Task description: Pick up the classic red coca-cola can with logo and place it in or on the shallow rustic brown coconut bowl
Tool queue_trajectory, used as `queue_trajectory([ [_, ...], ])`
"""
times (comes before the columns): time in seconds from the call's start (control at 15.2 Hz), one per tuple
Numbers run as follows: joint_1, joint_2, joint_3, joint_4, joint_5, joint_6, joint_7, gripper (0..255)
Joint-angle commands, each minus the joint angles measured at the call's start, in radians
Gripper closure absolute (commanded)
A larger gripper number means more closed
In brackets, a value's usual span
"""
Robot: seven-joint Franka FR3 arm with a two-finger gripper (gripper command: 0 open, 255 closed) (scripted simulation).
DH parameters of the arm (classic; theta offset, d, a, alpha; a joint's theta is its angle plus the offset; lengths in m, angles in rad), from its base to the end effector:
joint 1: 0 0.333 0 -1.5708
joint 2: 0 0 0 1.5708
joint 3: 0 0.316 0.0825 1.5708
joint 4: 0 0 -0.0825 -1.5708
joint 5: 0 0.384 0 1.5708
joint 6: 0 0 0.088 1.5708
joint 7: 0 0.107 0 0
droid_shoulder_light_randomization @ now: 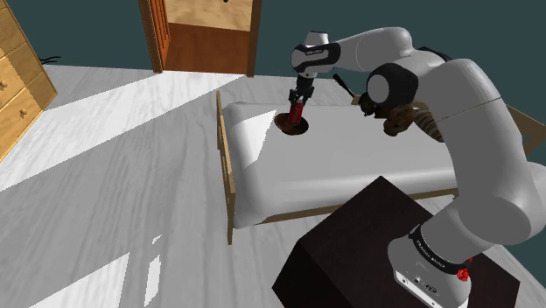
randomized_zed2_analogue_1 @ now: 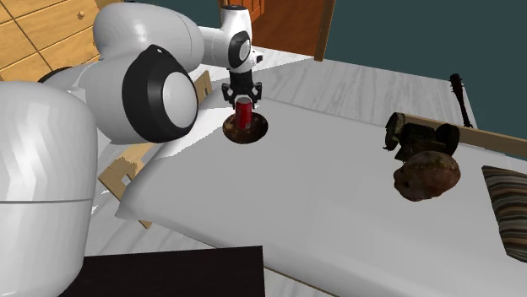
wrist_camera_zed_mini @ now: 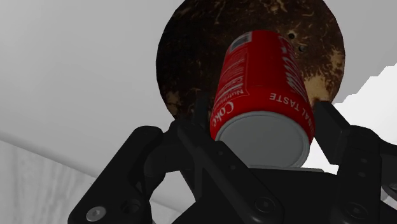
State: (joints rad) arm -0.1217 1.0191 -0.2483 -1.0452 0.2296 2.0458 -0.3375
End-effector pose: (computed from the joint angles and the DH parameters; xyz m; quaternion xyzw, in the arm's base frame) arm 0.7503 -0.2059 0.2225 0.9999 -0.0107 0.0022 0.0042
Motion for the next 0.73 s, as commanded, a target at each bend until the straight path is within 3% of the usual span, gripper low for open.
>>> queue_trajectory([
  [0.0,-0.001,0.014,0.002,0.0,0.002,0.015,-0.001,255],
  [0.66,-0.003,0.039,0.005,0.005,0.005,0.034,-0.001,255],
])
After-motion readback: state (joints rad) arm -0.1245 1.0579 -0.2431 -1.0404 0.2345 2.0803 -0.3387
